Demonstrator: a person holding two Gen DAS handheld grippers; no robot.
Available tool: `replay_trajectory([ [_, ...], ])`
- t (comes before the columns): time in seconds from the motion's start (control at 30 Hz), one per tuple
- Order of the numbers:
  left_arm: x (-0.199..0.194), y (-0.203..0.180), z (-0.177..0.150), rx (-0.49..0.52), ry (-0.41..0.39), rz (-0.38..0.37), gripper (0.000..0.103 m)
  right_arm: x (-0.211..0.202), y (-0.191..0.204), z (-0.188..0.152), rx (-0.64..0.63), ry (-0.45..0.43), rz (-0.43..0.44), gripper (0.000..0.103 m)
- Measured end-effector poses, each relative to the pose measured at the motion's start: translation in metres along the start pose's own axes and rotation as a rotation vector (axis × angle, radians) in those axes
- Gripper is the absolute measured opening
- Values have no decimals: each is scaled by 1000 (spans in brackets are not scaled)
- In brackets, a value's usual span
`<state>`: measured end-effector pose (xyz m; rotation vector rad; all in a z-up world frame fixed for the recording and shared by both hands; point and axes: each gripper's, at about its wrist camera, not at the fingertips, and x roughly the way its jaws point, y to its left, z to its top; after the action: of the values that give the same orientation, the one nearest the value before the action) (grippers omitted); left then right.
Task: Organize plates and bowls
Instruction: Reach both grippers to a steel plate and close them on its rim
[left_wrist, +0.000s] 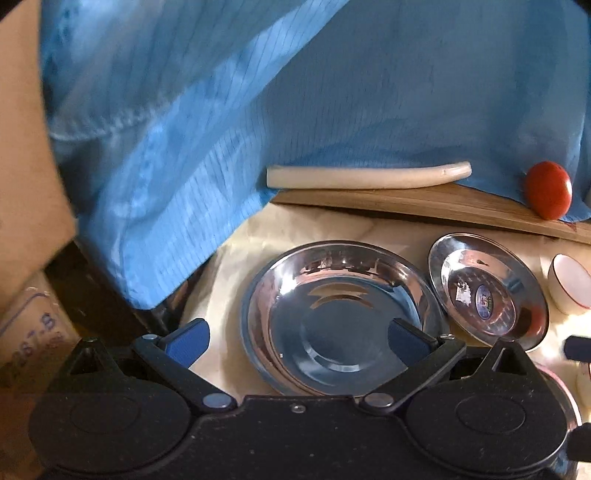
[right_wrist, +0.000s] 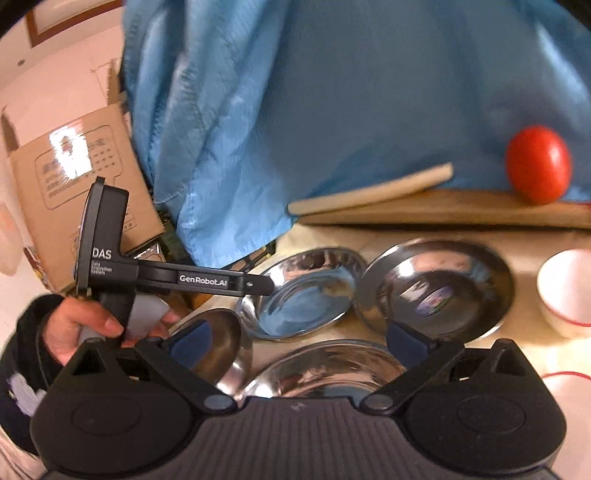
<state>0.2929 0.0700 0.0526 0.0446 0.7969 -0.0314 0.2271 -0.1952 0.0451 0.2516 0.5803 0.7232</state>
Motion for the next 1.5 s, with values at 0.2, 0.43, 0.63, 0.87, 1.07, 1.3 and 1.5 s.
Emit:
replay_trajectory([
  [0.2,16,7,6,-43,66,22,102,30,-15,13,104,77,39,103],
  [0.43,27,25,6,-102,107,27,102,51,-24,18,204,118,71,102],
  [0.63,17,32,4,-126,88,73,102,62,-28,17,251,132,77,102],
  [0.87,13,36,4,-132,91,88,102,73,-32,21,306,148,88,101],
  [1.07,19,42,7,-183,103,16,101,82,-38,23,373,148,97,97],
  [1.3,17,39,6,-209,68,-79,87,87,-43,21,406,130,80,92],
  [1.5,22,37,4,-210,57,-100,65,90,-43,19,413,122,58,84],
])
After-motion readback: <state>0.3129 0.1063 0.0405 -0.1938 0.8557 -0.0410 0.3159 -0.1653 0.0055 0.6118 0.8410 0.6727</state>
